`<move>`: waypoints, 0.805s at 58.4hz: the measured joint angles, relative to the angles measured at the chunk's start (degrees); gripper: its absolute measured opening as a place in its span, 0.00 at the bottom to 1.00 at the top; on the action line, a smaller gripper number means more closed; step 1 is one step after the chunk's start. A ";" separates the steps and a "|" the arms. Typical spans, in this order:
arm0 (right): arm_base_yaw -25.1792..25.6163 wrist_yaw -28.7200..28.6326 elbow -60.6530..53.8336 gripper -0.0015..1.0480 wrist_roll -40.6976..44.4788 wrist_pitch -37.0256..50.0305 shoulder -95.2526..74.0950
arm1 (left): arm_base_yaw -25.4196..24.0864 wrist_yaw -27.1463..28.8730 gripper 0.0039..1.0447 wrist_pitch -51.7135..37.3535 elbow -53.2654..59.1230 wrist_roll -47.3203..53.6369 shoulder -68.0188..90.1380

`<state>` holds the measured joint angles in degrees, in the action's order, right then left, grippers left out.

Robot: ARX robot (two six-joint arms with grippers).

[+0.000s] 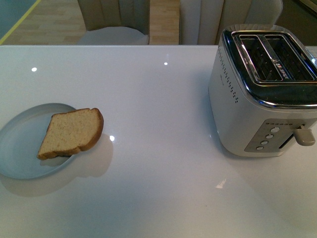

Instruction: Left arm holds plate, right arm toasts bread

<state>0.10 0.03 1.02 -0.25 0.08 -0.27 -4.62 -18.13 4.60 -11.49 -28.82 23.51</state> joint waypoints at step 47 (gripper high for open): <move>0.00 -0.02 0.00 0.92 0.00 0.00 0.00 | -14.73 -2.86 0.93 -39.01 -23.98 19.47 92.02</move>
<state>0.10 0.01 1.02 -0.25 0.08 -0.27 -19.35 -20.99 -34.41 -35.46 -9.34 115.52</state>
